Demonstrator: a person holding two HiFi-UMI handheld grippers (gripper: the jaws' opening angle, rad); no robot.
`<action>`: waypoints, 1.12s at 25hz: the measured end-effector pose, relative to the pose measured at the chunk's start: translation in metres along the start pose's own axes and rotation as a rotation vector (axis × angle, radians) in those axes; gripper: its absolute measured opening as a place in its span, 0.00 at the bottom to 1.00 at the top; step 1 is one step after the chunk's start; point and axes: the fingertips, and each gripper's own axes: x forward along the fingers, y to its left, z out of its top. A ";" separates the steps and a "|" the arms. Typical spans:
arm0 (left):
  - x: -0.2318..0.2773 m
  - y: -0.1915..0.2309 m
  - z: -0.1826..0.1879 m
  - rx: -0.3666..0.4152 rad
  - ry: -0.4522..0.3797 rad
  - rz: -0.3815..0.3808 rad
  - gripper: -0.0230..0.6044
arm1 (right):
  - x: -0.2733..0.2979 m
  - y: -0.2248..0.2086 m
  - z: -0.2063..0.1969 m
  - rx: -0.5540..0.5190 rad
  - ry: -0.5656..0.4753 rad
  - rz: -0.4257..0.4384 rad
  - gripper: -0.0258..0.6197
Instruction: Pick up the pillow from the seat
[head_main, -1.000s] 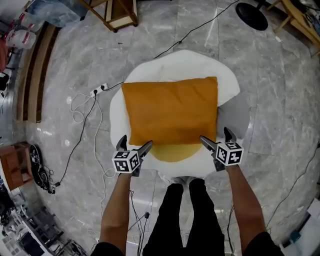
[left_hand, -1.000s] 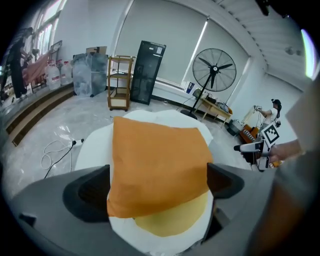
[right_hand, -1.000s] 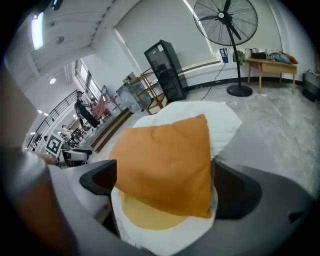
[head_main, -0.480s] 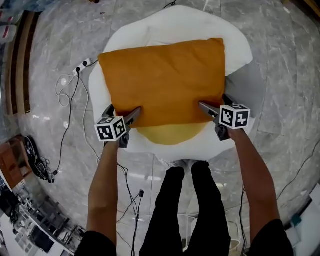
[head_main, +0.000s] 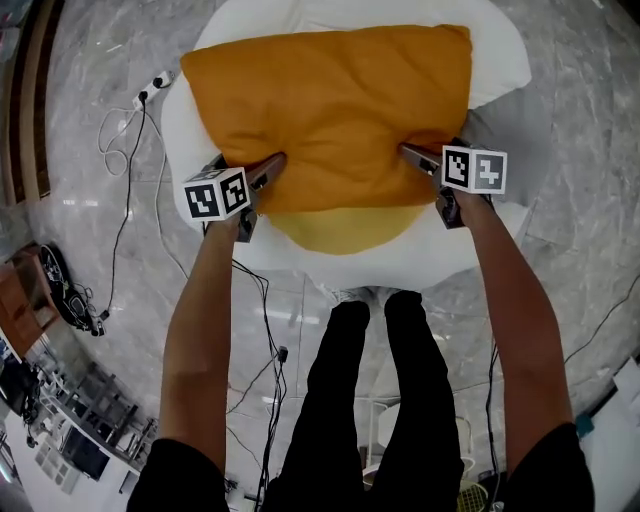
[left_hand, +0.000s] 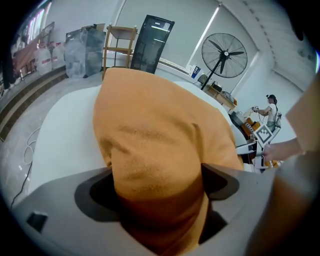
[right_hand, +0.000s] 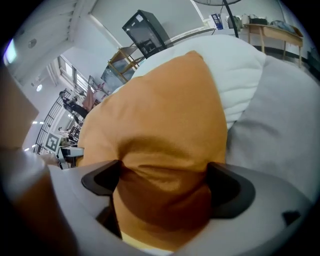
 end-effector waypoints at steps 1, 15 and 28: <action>0.001 -0.001 -0.002 0.002 0.004 -0.003 0.85 | 0.001 0.001 -0.001 -0.003 0.015 -0.002 0.89; -0.050 -0.049 0.015 0.085 -0.069 -0.008 0.45 | -0.061 0.049 0.012 -0.185 -0.054 -0.073 0.31; -0.195 -0.115 0.039 0.135 -0.229 0.043 0.44 | -0.209 0.128 0.027 -0.296 -0.236 -0.086 0.26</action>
